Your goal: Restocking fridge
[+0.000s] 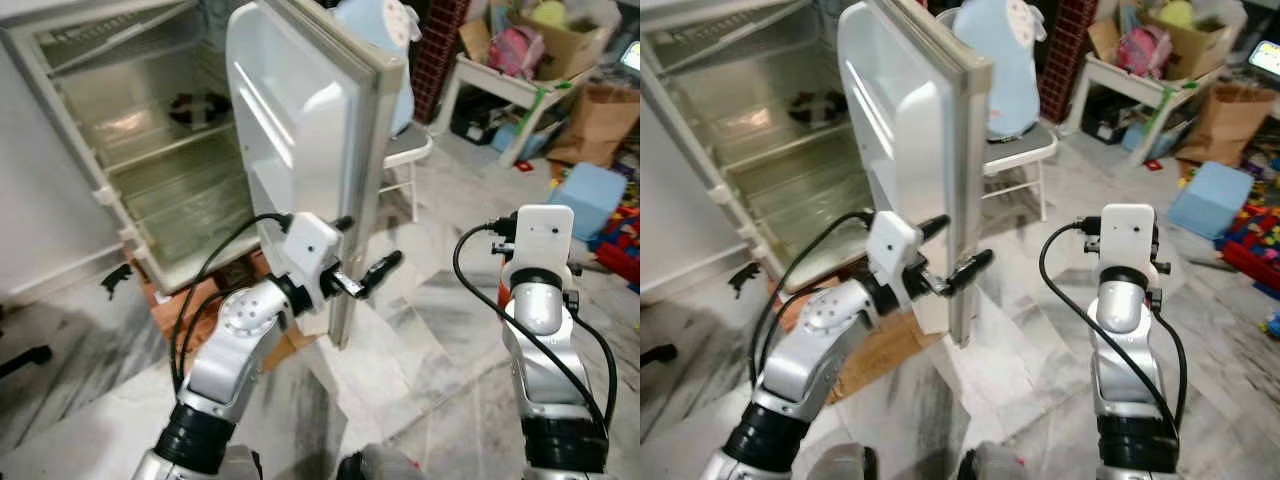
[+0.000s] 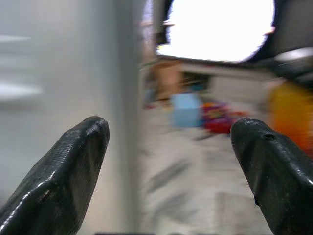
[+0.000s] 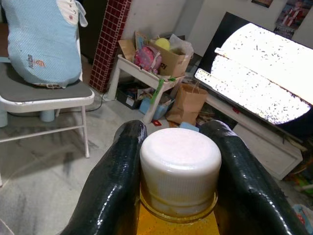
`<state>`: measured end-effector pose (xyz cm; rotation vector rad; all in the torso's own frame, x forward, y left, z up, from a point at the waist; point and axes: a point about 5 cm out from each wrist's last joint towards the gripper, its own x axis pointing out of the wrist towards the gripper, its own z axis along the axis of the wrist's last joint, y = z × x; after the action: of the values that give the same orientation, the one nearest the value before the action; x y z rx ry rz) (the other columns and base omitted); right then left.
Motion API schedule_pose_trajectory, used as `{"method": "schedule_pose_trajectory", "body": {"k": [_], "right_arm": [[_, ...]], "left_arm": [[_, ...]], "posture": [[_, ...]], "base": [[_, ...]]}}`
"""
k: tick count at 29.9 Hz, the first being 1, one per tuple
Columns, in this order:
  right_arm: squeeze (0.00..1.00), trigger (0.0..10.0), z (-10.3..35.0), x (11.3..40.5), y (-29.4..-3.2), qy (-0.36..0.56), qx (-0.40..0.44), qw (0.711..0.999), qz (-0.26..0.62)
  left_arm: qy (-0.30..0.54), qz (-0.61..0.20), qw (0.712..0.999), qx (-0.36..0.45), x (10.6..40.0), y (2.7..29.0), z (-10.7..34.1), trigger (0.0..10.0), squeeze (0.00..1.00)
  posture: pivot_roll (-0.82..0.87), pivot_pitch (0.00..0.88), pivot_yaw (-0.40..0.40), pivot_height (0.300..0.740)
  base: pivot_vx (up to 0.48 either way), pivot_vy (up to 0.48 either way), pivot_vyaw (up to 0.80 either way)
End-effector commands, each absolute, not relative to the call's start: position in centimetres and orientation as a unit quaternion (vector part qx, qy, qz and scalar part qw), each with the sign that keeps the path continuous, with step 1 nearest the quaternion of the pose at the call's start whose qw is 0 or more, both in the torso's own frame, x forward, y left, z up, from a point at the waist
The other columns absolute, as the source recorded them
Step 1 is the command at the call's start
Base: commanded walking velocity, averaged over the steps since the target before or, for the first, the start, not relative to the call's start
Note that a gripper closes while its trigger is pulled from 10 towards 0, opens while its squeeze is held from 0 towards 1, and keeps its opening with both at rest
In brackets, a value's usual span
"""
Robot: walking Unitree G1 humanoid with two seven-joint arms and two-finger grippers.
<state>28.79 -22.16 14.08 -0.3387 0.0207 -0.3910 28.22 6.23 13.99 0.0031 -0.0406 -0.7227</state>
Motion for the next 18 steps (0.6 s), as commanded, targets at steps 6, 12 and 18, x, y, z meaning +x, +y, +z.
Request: {"method": "schedule_pose_trajectory", "body": {"k": [6, 12, 18], "right_arm": [[0.00, 10.0, 15.0, 29.6, -20.7, -0.011, -0.148, 0.976, -0.160], [0.00, 10.0, 15.3, 31.0, -18.9, -0.018, -0.104, 0.989, -0.108], [0.00, 10.0, 16.0, 32.0, -16.7, -0.032, -0.058, 0.997, -0.025]], "left_arm": [[-0.021, -0.162, 0.985, 0.053, 28.5, 12.1, 12.6, 10.0, 0.00], [0.007, -0.017, 0.999, 0.042, 27.6, 16.9, 10.8, 10.0, 0.00], [-0.010, 0.002, 0.999, 0.046, 27.5, 17.6, 10.9, 10.0, 0.00]], "posture": [[0.02, 0.074, -0.045, 0.740], [0.03, 0.077, -0.058, 0.740], [0.04, 0.079, -0.069, 0.740]], "base": [[0.000, 0.000, 0.00], [0.000, 0.000, 0.00], [0.046, 0.000, 0.00]]}}
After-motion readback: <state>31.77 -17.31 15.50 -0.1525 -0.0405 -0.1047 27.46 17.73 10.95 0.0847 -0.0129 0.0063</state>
